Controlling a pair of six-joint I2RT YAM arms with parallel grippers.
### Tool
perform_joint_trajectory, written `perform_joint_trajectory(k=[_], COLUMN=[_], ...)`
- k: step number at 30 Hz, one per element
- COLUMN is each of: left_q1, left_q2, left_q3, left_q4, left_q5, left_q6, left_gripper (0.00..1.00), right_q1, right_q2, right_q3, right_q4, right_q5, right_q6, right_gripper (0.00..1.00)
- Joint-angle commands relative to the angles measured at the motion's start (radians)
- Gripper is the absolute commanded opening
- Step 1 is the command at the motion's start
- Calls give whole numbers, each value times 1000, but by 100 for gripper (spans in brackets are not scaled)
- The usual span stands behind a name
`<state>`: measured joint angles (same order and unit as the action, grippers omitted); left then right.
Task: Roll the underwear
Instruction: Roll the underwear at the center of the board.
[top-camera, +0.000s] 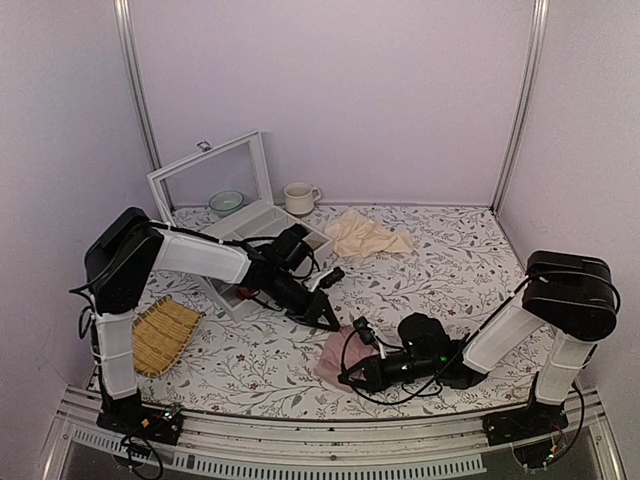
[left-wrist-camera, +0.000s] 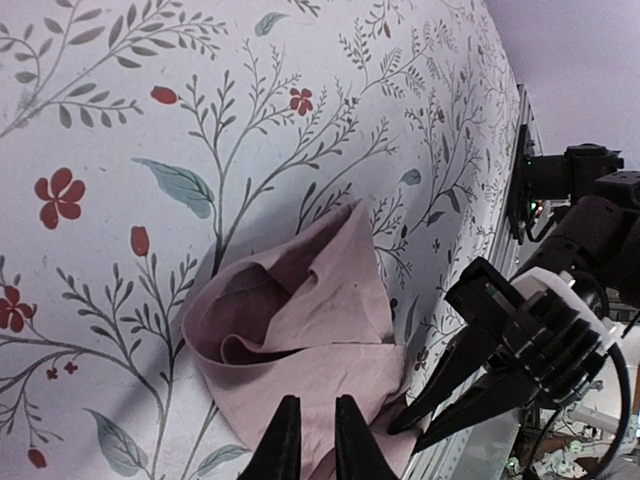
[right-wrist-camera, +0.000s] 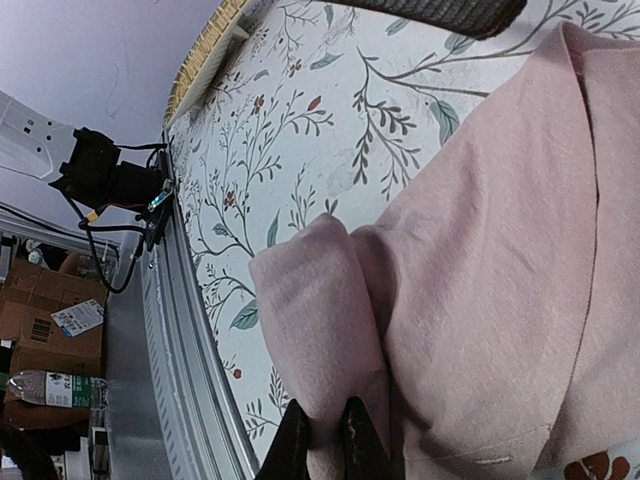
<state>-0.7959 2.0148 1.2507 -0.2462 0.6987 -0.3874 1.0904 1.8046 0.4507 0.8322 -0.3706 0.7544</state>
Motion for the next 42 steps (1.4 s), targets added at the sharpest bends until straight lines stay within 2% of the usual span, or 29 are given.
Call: perform_joint_trajectory(k=[1, 12, 16, 25, 29, 33, 42], left_q1=[-23, -39, -35, -7, -1, 6, 8], left_q2=[63, 129, 182, 208, 208, 207, 184], left_q3=[47, 102, 140, 148, 148, 143, 122], left_q4=[-67, -147, -211, -247, -246, -245, -234], left_q5=[28, 6, -56, -117, -130, -137, -148], left_q6=[48, 77, 68, 16, 5, 0, -13], left_gripper=[13, 13, 9, 7, 6, 6, 6], right_q1=[4, -4, -4, -4, -5, -5, -24], right_q2=[33, 72, 68, -80, -145, -141, 43], right_q3=[-13, 24, 30, 126, 128, 100, 64], right_q4=[-244, -304, -322, -633, -699, -679, -472], right_q5=[-27, -66, -67, 12, 30, 27, -63], right_q6=[38, 61, 62, 7, 25, 45, 69], right_gripper=[0, 0, 0, 0, 0, 0, 0])
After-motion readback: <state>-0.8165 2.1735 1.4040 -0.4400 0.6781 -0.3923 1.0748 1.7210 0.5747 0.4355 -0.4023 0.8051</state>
